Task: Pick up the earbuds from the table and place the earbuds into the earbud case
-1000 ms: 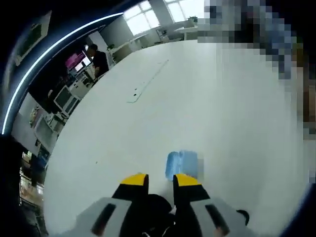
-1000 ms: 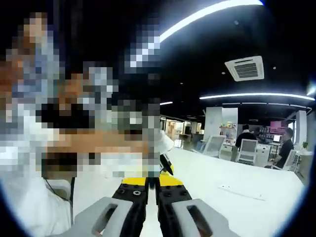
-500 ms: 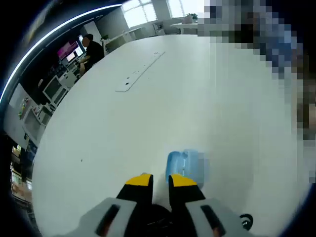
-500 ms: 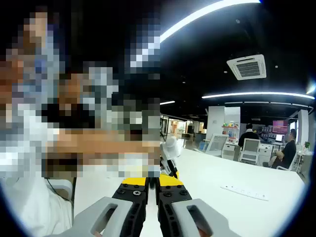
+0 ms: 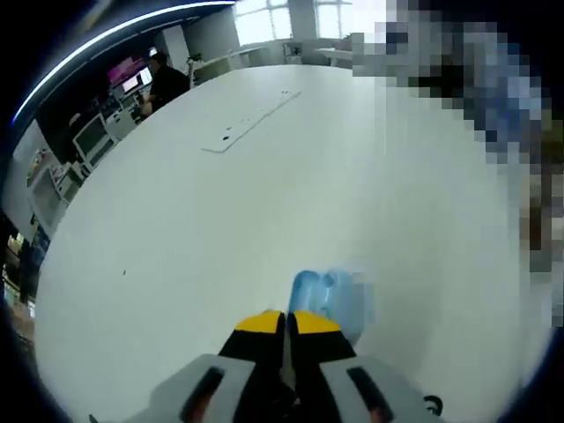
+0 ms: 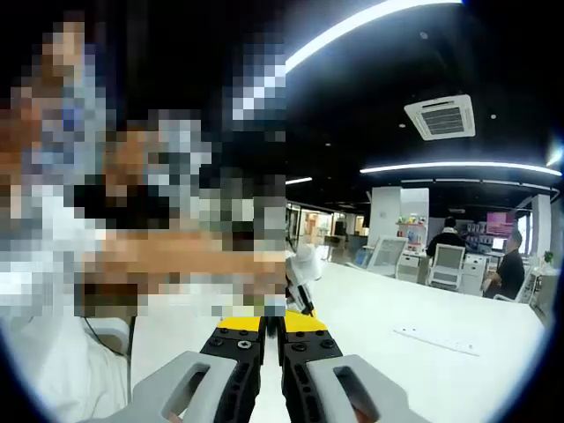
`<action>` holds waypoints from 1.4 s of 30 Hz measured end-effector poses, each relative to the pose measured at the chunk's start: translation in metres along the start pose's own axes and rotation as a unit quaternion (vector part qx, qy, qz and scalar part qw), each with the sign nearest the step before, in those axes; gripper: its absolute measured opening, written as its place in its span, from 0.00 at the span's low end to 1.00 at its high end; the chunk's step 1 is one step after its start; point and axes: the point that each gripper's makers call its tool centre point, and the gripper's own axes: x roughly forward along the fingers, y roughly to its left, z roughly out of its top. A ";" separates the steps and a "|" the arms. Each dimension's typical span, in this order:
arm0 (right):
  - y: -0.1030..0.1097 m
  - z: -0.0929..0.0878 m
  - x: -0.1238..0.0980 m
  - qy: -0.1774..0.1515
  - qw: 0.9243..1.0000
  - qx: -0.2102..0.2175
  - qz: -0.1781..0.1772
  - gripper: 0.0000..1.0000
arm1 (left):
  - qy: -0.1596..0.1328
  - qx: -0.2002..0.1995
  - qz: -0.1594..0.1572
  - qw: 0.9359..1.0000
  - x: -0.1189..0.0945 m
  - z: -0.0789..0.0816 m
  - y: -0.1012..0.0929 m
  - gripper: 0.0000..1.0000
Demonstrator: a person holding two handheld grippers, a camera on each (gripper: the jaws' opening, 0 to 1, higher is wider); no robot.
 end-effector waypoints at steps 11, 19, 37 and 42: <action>-0.007 -0.010 0.005 0.008 1.000 0.017 0.000 0.05 | -0.023 -0.024 0.006 0.999 -0.005 0.006 0.001 0.04; -0.009 -0.015 0.013 0.009 1.000 0.028 0.003 0.05 | -0.015 0.040 0.083 0.996 -0.025 0.005 0.012 0.04; 0.003 -0.024 0.071 -0.051 0.993 0.108 0.024 0.05 | -0.156 0.113 0.240 0.951 -0.107 0.031 -0.070 0.04; 0.007 -0.028 0.084 -0.061 0.992 0.107 0.016 0.05 | -0.187 0.127 0.276 0.934 -0.117 0.032 -0.102 0.04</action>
